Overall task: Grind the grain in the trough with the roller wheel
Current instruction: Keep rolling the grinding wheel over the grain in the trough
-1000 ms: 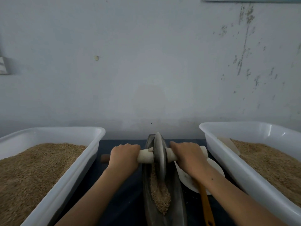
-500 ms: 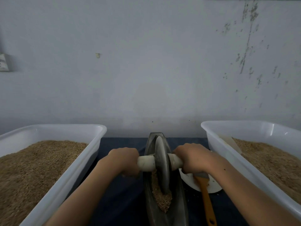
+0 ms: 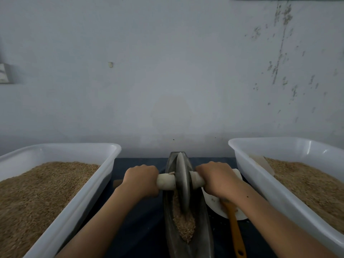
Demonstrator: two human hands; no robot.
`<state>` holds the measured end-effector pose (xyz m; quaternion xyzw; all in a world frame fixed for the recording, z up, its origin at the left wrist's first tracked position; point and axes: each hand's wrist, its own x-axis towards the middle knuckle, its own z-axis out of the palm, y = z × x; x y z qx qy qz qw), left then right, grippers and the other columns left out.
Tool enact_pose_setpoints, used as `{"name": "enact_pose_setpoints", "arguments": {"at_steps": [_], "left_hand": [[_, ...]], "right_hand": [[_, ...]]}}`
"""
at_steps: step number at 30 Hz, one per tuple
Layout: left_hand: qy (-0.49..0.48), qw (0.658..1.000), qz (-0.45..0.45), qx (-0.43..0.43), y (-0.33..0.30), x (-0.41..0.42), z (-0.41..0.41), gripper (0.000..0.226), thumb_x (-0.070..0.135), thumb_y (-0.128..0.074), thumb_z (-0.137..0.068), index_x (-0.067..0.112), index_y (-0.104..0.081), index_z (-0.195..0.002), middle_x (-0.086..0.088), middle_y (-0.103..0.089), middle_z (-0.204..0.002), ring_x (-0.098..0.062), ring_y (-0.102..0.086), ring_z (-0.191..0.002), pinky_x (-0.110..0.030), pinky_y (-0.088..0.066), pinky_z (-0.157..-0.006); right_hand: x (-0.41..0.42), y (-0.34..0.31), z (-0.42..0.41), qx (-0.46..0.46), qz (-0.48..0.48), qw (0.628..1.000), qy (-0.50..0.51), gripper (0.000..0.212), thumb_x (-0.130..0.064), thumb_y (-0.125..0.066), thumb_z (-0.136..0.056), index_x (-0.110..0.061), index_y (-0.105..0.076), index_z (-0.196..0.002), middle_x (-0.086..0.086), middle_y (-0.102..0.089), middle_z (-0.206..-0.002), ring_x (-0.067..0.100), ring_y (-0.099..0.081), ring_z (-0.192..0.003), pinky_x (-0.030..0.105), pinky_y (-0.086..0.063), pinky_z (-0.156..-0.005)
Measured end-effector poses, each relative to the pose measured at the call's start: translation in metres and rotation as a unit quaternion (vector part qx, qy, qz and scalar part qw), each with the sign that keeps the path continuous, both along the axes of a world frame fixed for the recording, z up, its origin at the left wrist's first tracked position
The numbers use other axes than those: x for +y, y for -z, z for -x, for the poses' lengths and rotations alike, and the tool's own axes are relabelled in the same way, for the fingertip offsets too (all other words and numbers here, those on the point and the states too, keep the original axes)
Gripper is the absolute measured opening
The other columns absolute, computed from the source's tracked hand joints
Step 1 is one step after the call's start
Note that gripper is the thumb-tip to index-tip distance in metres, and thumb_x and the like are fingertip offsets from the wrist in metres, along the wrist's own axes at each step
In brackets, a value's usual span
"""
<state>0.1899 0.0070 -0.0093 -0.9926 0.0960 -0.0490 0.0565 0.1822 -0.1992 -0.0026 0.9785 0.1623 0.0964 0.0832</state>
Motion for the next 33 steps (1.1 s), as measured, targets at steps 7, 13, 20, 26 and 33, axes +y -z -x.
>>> {"name": "enact_pose_setpoints", "arguments": {"at_steps": [7,13,20,26,33], "left_hand": [[0.001,0.996,0.009,0.090,-0.005,0.002,0.002,0.044,0.037,-0.071,-0.075,0.021,-0.058,-0.114,0.004,-0.058,-0.091,-0.015,-0.055,-0.083,-0.029,-0.042,-0.072],[-0.007,0.995,0.015,-0.101,0.005,-0.004,-0.001,0.022,0.034,-0.059,-0.085,0.025,-0.057,-0.105,0.003,-0.062,-0.097,-0.017,-0.058,-0.088,-0.029,-0.036,-0.068],[-0.002,0.997,0.018,-0.075,0.005,-0.002,-0.001,0.025,0.032,-0.059,-0.085,0.023,-0.058,-0.108,0.002,-0.062,-0.100,-0.015,-0.058,-0.089,-0.027,-0.037,-0.070],[-0.007,0.996,0.012,0.089,-0.005,0.000,0.002,0.045,0.035,-0.070,-0.076,0.019,-0.057,-0.116,0.001,-0.064,-0.100,-0.016,-0.060,-0.088,-0.029,-0.046,-0.075],[-0.015,1.000,0.004,-0.009,-0.002,-0.002,0.003,0.034,0.035,-0.065,-0.079,0.021,-0.059,-0.109,0.003,-0.060,-0.092,-0.015,-0.053,-0.078,-0.028,-0.039,-0.069]], "right_hand": [[-0.004,-0.005,0.000,0.094,0.002,0.996,-0.003,0.026,-0.018,-0.065,-0.080,-0.020,-0.059,-0.106,-0.002,-0.059,-0.089,0.018,-0.056,-0.078,0.028,-0.036,-0.063],[-0.001,0.009,-0.005,-0.043,-0.053,0.998,0.005,0.016,-0.015,-0.054,-0.087,-0.022,-0.052,-0.101,0.001,-0.063,-0.100,0.023,-0.060,-0.092,0.031,-0.034,-0.070],[0.000,0.006,-0.003,-0.039,-0.029,0.999,0.002,0.021,-0.013,-0.054,-0.089,-0.019,-0.052,-0.108,0.004,-0.062,-0.104,0.025,-0.060,-0.095,0.031,-0.034,-0.070],[-0.005,-0.007,0.002,0.111,-0.009,0.994,-0.005,0.024,-0.016,-0.064,-0.082,-0.020,-0.058,-0.105,-0.001,-0.058,-0.089,0.018,-0.056,-0.080,0.028,-0.038,-0.065],[-0.001,0.006,-0.005,-0.007,-0.024,1.000,0.003,0.014,-0.014,-0.056,-0.085,-0.018,-0.054,-0.099,0.002,-0.064,-0.101,0.024,-0.062,-0.092,0.030,-0.035,-0.068]]}}
